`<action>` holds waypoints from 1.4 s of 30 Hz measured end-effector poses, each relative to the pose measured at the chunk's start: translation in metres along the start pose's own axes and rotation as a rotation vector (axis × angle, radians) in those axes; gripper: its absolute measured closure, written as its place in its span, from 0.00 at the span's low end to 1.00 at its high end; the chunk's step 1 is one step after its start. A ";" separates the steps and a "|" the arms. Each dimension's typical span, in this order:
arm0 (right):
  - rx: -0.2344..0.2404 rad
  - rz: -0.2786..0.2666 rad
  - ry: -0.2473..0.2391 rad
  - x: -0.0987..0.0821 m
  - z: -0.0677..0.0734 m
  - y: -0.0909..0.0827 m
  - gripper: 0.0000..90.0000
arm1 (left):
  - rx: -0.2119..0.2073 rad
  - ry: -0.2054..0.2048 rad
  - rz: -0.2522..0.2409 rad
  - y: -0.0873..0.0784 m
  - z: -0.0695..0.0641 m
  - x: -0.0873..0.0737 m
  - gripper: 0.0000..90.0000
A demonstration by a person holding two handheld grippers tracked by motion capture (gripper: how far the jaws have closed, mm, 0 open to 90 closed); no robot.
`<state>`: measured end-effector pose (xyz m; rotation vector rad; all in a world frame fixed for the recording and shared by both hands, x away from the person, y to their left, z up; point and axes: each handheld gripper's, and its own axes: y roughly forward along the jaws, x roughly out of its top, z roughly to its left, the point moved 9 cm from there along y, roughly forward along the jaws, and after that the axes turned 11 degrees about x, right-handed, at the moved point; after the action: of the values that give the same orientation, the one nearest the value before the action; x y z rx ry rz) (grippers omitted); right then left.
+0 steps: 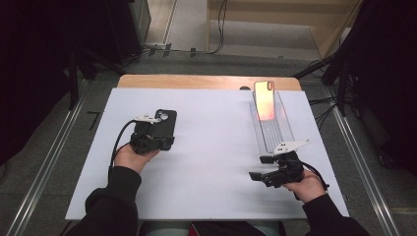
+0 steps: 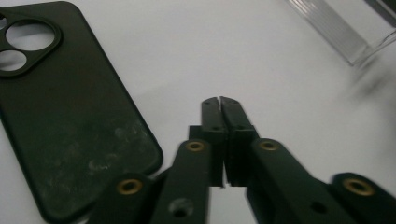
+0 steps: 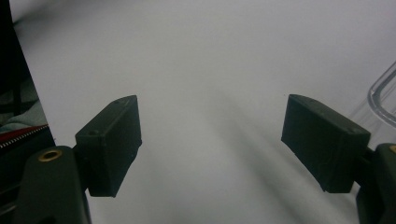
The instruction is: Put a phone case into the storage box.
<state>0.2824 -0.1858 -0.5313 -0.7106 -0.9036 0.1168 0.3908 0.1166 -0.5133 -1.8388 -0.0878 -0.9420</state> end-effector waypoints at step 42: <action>-0.001 0.006 -0.007 -0.001 -0.001 0.001 0.20 | 0.094 -0.054 0.099 0.025 0.054 -0.022 1.00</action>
<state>0.2825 -0.1860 -0.5326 -0.7144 -0.9087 0.1241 0.4180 0.1561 -0.5554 -1.7656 -0.0723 -0.8058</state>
